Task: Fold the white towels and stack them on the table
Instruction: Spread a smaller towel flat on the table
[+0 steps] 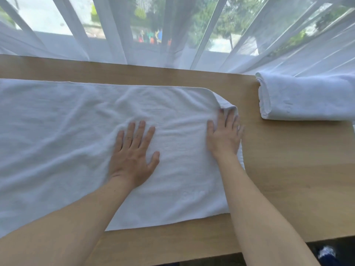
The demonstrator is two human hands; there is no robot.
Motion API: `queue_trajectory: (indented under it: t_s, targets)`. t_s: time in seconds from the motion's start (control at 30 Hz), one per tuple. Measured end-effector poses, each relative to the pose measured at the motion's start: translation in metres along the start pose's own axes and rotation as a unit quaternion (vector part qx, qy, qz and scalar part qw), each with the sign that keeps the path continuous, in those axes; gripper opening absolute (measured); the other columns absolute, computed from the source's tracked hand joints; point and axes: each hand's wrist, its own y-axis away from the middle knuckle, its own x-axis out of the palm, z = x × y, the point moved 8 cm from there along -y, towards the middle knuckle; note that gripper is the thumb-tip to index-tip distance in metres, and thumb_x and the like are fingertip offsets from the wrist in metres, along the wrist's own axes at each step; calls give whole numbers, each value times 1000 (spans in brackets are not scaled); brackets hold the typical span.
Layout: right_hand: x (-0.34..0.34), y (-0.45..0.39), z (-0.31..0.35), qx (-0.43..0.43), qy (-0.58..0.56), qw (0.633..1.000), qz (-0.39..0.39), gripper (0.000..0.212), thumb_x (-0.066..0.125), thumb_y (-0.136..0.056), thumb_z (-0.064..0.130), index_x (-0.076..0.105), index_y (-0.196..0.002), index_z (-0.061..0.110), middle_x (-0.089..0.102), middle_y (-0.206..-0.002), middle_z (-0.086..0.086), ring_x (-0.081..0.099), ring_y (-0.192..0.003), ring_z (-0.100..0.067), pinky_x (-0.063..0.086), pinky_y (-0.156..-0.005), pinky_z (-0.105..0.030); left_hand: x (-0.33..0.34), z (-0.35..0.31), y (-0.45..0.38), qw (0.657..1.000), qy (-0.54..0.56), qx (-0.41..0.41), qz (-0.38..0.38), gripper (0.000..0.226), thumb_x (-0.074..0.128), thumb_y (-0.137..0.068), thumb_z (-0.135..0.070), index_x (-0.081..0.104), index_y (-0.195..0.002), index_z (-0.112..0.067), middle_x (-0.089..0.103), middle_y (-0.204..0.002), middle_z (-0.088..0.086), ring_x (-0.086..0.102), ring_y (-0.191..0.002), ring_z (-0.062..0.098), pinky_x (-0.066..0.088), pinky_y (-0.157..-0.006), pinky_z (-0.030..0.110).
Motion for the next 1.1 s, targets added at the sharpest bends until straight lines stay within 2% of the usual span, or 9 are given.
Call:
queue_trajectory:
  t_s: [0.2, 0.3, 0.4, 0.5, 0.6, 0.67, 0.83, 0.97, 1.1]
  targets:
    - [13, 31, 95, -308, 25, 951, 2, 63, 27, -101, 55, 14, -160, 35, 4, -169, 0, 2, -155, -22, -2, -125, -46, -3, -1, -2, 1000, -2, 5, -30, 75, 33, -93, -55, 23, -160, -23, 16, -168, 6, 8, -155, 28, 12, -124, 53]
    - [4, -33, 57, -186, 24, 982, 29, 68, 23, -100, 63, 2, -159, 38, -11, -168, 7, -9, -154, -13, -6, -124, -41, -5, -2, -1, 999, -5, 10, -41, 74, 35, -92, -54, 26, -159, -22, 19, -167, 6, 11, -155, 29, 15, -123, 54]
    - [-14, -76, 32, -59, 16, 998, 21, 70, 18, -102, 60, 0, -161, 27, -8, -169, -3, -10, -154, -21, -9, -123, -47, -6, -2, -2, 999, -7, 13, -48, 75, 36, -92, -53, 26, -159, -22, 19, -167, 6, 13, -155, 30, 16, -123, 55]
    - [-15, -42, 74, -180, -10, 983, -28, 69, 19, -102, 58, 9, -161, 24, 1, -169, -5, -4, -155, -24, -10, -123, -47, -7, -2, -1, 998, -7, 13, -55, 74, 38, -92, -52, 28, -159, -21, 21, -167, 6, 16, -154, 30, 18, -122, 55]
    - [11, 7, 99, -312, 10, 950, 8, 67, 21, -100, 61, 11, -160, 34, 1, -169, 0, -4, -155, -24, -9, -123, -48, -8, -2, -2, 998, -7, 14, -62, 74, 39, -91, -50, 30, -158, -21, 23, -166, 7, 18, -154, 30, 18, -122, 55]
    - [16, -6, 87, -303, 47, 952, 12, 66, 21, -100, 61, 4, -159, 38, -3, -169, 3, -7, -155, -22, -9, -123, -48, -8, -1, -2, 998, -9, 11, -66, 73, 40, -91, -50, 31, -158, -21, 23, -166, 6, 19, -154, 30, 18, -122, 54]
    - [-6, -68, 57, -123, 16, 992, 15, 63, 18, -103, 54, -2, -160, 33, -9, -169, 0, -12, -154, -21, -11, -122, -48, -8, -1, -3, 999, -17, 3, -48, 75, 40, -90, -51, 28, -159, -23, 21, -167, 5, 17, -154, 28, 17, -123, 53]
    - [4, 21, 101, -211, -75, 974, -24, 61, 23, -103, 44, 8, -160, 33, 1, -169, -1, -5, -155, -22, -7, -124, -48, -9, -2, -4, 1000, -14, -3, -28, 76, 39, -89, -53, 28, -158, -24, 21, -167, 5, 17, -154, 28, 16, -123, 52]
    - [39, 95, 74, -257, -18, 966, 8, 63, 29, -100, 42, 10, -160, 36, 1, -169, 1, -4, -155, -19, 1, -125, -51, -10, 0, -3, 1000, -1, -2, -27, 75, 38, -89, -53, 30, -158, -22, 22, -166, 6, 19, -153, 27, 15, -124, 52]
